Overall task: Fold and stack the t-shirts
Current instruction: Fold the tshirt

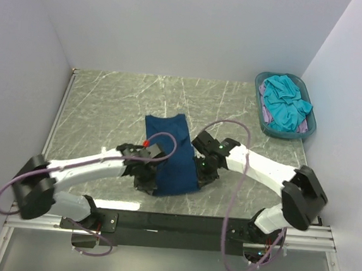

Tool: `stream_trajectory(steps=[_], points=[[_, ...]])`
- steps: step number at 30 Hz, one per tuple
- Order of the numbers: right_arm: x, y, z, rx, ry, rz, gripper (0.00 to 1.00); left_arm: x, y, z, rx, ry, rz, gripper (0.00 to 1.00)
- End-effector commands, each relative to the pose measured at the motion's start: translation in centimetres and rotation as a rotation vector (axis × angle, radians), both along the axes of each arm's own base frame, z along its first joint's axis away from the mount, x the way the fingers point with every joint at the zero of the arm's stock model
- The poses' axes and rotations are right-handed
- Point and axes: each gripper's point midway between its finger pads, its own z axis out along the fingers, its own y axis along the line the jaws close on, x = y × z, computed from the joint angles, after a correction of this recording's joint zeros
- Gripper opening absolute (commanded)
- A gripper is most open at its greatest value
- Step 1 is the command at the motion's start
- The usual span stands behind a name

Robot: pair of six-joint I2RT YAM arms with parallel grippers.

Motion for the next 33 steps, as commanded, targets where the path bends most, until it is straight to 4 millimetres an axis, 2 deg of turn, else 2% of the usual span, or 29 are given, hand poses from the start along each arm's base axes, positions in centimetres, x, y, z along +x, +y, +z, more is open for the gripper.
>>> stream_trajectory(steps=[1,3,4,5,6,7,8,9,10,12,13,17,22,23,26,29,33], points=[[-3.3,-2.5,1.6,-0.062,0.036,0.008,0.00,-4.2,2.3,1.5,0.016,0.084,0.027,0.01],[-3.2,-2.7,3.3,-0.052,0.008,0.000,0.00,-4.7,1.9,3.2,-0.054,0.078,0.034,0.01],[-2.9,-2.8,4.0,-0.057,-0.012,-0.002,0.00,-4.1,1.5,4.3,-0.080,0.050,0.039,0.01],[-1.7,-2.3,5.5,-0.047,-0.058,-0.003,0.00,-3.5,1.4,5.0,-0.089,0.018,0.040,0.01],[-0.9,-3.3,6.0,-0.103,-0.093,-0.017,0.00,-2.8,1.6,5.5,-0.087,-0.015,0.045,0.01],[-0.2,-3.3,6.7,-0.108,-0.113,-0.024,0.00,-1.1,1.5,6.5,-0.108,-0.045,0.080,0.01],[1.2,-2.7,7.8,-0.107,-0.149,-0.020,0.00,-0.2,1.8,6.9,-0.111,-0.065,0.071,0.01],[2.1,-2.6,8.3,-0.109,-0.168,-0.023,0.00,1.0,1.5,7.3,-0.131,-0.092,0.079,0.01],[3.2,-2.6,8.8,-0.103,-0.181,-0.043,0.00,2.9,2.0,7.8,-0.146,-0.116,0.127,0.01],[5.4,-1.7,9.9,-0.082,-0.218,-0.045,0.00,4.9,2.5,7.9,-0.149,-0.147,0.133,0.01],[6.5,-1.8,10.3,-0.077,-0.229,-0.062,0.00,6.5,2.7,8.5,-0.171,-0.173,0.163,0.01],[10.9,-0.1,11.7,-0.025,-0.266,-0.068,0.00,9.8,3.8,8.5,-0.167,-0.205,0.172,0.01],[14.9,1.6,12.9,0.024,-0.301,-0.072,0.00,14.1,5.4,8.7,-0.154,-0.252,0.230,0.01],[16.3,2.0,13.1,0.036,-0.312,-0.077,0.00,15.0,5.6,8.4,-0.148,-0.258,0.234,0.01],[18.8,3.2,13.2,0.064,-0.327,-0.078,0.00,17.5,6.4,8.0,-0.155,-0.269,0.266,0.01],[21.2,4.0,12.5,0.076,-0.334,-0.093,0.00,19.8,7.4,7.8,-0.139,-0.296,0.296,0.01],[23.8,4.9,11.3,0.095,-0.352,-0.117,0.00,23.2,7.9,6.2,-0.113,-0.333,0.324,0.01]])
